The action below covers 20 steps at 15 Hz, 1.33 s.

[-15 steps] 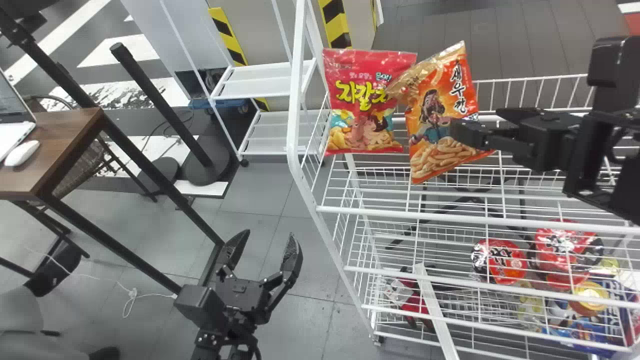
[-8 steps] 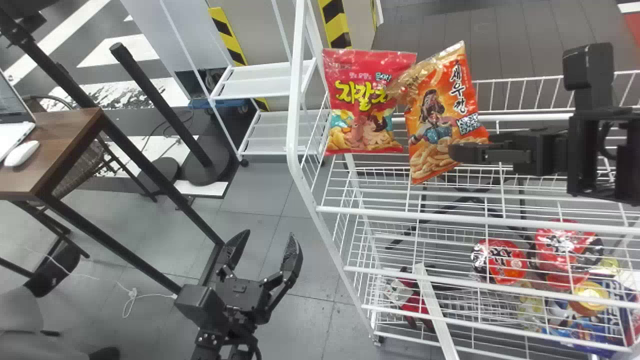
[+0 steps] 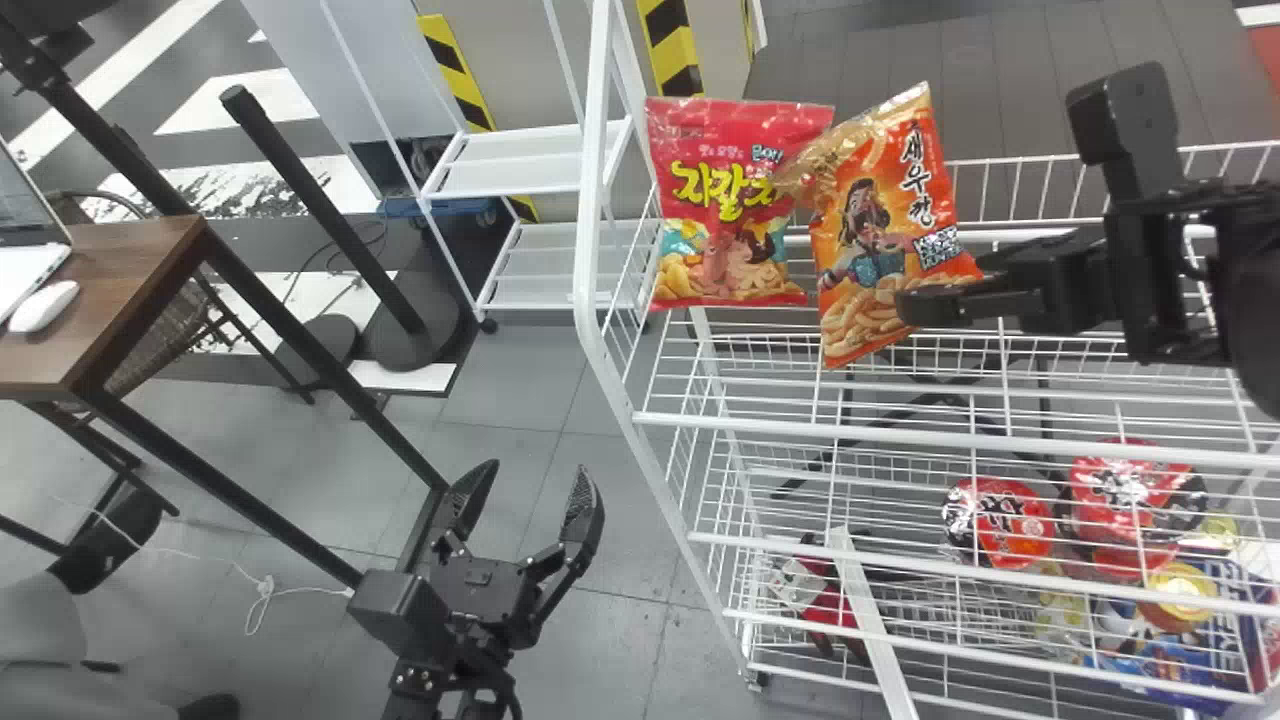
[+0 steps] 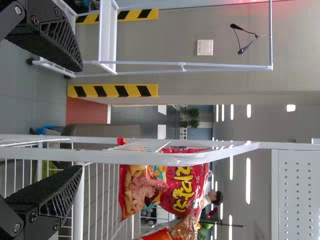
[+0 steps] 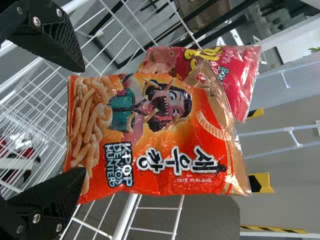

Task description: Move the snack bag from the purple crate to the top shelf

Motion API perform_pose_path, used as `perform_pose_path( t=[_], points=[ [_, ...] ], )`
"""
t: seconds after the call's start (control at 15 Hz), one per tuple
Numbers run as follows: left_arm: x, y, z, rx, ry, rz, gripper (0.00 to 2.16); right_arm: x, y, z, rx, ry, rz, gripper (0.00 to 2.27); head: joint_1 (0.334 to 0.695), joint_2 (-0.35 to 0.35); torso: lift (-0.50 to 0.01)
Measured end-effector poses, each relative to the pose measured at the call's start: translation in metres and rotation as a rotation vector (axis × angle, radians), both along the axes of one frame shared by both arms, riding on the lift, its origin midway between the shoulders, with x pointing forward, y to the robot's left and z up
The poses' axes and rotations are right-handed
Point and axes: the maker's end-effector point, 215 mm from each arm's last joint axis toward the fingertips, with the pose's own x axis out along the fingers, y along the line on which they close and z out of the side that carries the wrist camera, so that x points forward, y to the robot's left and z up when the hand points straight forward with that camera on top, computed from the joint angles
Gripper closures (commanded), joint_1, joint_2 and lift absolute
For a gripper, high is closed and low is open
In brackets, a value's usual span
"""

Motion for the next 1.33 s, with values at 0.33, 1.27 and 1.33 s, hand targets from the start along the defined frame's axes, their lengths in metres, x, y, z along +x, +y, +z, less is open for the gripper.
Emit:
perform_pose_path(
  t=[0.33, 1.27, 1.33],
  points=[
    [0.0, 0.0, 0.001, 0.0, -0.005, 0.002, 0.13, 0.007, 0.017, -0.012, -0.013, -0.012, 0.074, 0.15, 0.695, 0.35, 0.0],
    [-0.002, 0.005, -0.001, 0.002, -0.01, 0.012, 0.13, 0.029, 0.01, -0.044, -0.193, -0.101, 0.117, 0.17, 0.695, 0.35, 0.0],
    [-0.002, 0.005, -0.001, 0.002, -0.011, 0.013, 0.13, 0.03, 0.01, -0.047, -0.198, -0.105, 0.122, 0.19, 0.695, 0.35, 0.0]
  ],
)
